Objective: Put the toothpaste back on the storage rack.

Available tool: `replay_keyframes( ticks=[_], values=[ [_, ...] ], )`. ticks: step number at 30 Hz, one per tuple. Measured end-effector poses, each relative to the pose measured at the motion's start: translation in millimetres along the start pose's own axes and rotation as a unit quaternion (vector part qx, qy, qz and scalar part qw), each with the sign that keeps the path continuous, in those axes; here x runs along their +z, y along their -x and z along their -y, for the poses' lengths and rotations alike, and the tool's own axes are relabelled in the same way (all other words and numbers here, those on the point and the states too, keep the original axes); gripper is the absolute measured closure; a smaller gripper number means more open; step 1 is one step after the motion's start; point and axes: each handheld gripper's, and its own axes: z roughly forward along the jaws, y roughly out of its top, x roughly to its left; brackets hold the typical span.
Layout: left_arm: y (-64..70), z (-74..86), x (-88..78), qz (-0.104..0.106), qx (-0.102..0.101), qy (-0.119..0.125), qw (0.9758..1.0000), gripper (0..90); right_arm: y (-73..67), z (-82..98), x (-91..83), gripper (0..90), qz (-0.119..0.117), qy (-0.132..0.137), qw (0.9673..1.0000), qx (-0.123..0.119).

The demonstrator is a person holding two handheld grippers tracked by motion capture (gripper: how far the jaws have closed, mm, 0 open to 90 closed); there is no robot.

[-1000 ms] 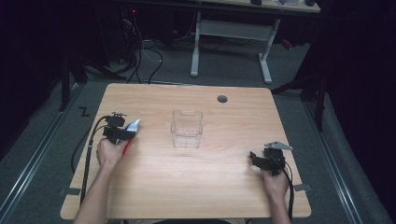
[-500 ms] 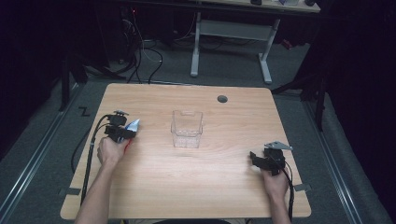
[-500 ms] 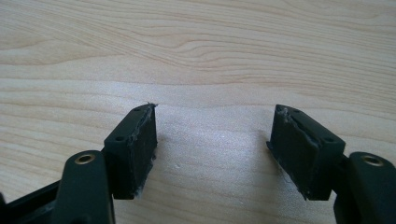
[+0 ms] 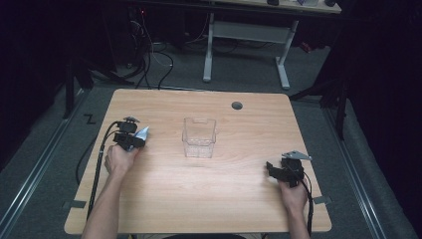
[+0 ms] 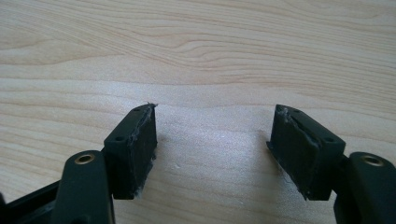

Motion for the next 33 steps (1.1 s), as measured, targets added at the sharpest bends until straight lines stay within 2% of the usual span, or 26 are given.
replay_keyframes(
  ticks=[5, 10, 13, 17, 21, 26, 30, 33],
  values=[
    [-7.1, -0.2, -1.9, 0.026, -0.015, -0.007, 0.9995, 62.1, 0.0, 0.0, 0.0, 31.9, 0.0, 0.0, 1.0, 0.0],
    [-8.4, -0.1, -3.2, 0.034, -0.014, -0.007, 0.9993, 68.1, 0.0, 0.0, 0.0, 31.9, 0.0, 0.0, 1.0, 0.0],
    [-11.6, 0.1, -3.4, 0.049, -0.02, -0.007, 0.9986, 70.5, 0.0, 0.0, 0.0, 31.8, 0.0, 0.0, 1.0, 0.0],
    [-12.3, 0.4, -4.2, 0.056, -0.016, -0.008, 0.9983, 72.1, 0.0, 0.0, 0.0, 31.8, 0.0, 0.0, 1.0, 0.0],
    [-12.0, 2.4, -6.8, 0.057, -0.004, -0.012, 0.9983, 72.7, 0.0, 0.0, 0.0, 31.8, 0.0, 0.0, 1.0, 0.0],
    [-9.3, 3.6, -16.6, 0.063, 0.005, 0.002, 0.998, 72.9, 0.0, 0.0, 0.0, 31.8, 0.0, 0.0, 1.0, 0.0],
    [-7.6, 3.8, -28.3, 0.081, 0.006, 0.023, 0.9964, 72.9, 0.0, 0.0, 0.0, 31.9, 0.0, 0.0, 1.0, 0.0],
    [-5.2, 4.5, -35.0, 0.087, 0.008, 0.035, 0.9956, 72.8, 0.0, 0.0, 0.0, 31.8, 0.0, 0.0, 1.0, 0.0]
  ],
)
